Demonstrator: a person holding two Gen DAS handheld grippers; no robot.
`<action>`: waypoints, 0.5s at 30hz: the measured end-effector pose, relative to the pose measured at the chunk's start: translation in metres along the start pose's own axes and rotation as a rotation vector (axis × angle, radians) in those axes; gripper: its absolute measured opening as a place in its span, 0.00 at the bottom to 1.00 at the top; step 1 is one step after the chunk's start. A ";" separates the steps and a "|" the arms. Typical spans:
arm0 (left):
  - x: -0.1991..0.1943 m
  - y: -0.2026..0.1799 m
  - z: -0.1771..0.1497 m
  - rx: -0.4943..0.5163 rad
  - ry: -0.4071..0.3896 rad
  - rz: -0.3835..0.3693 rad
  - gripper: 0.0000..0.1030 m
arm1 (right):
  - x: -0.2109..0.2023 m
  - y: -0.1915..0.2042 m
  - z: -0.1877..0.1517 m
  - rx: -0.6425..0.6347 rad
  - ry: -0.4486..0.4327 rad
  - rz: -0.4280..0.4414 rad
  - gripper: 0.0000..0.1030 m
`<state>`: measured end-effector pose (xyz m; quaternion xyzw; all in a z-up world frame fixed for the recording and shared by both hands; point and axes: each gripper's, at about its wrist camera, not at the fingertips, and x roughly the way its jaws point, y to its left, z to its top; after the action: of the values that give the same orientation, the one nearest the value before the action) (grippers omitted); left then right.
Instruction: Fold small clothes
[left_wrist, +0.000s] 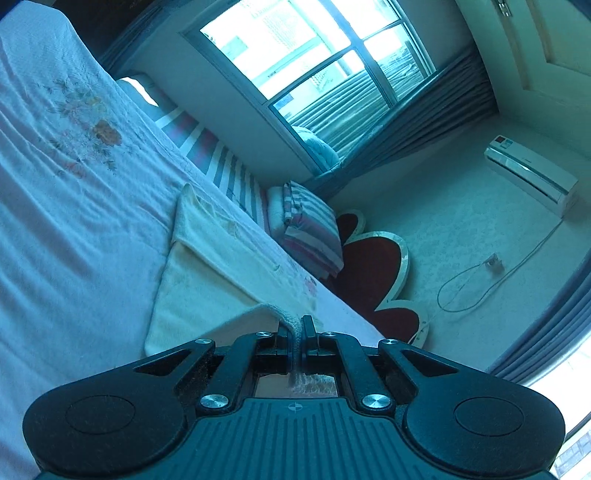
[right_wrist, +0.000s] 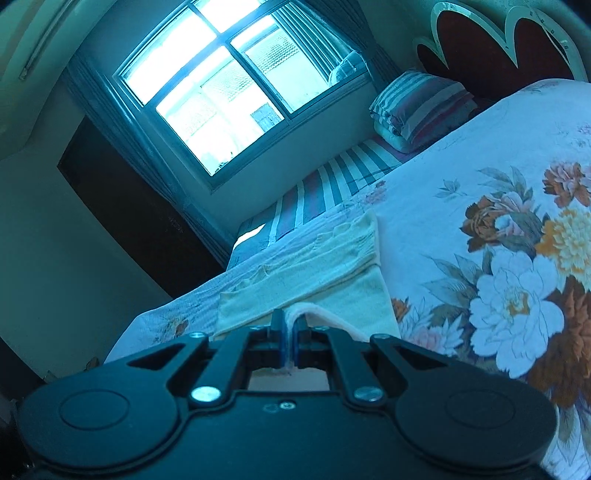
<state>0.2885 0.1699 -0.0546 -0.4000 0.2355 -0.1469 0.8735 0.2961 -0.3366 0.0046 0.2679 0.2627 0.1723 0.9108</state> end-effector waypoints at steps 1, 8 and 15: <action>0.007 0.000 0.005 -0.005 -0.002 0.003 0.03 | 0.008 0.000 0.007 -0.003 -0.001 0.003 0.05; 0.065 0.006 0.045 -0.020 -0.022 0.037 0.03 | 0.072 -0.008 0.052 -0.017 0.015 0.041 0.05; 0.134 0.025 0.076 -0.033 -0.002 0.090 0.03 | 0.150 -0.030 0.090 0.000 0.072 0.043 0.05</action>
<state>0.4435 0.1743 -0.0702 -0.4034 0.2550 -0.1031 0.8727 0.4733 -0.3282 -0.0063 0.2673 0.2897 0.2013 0.8967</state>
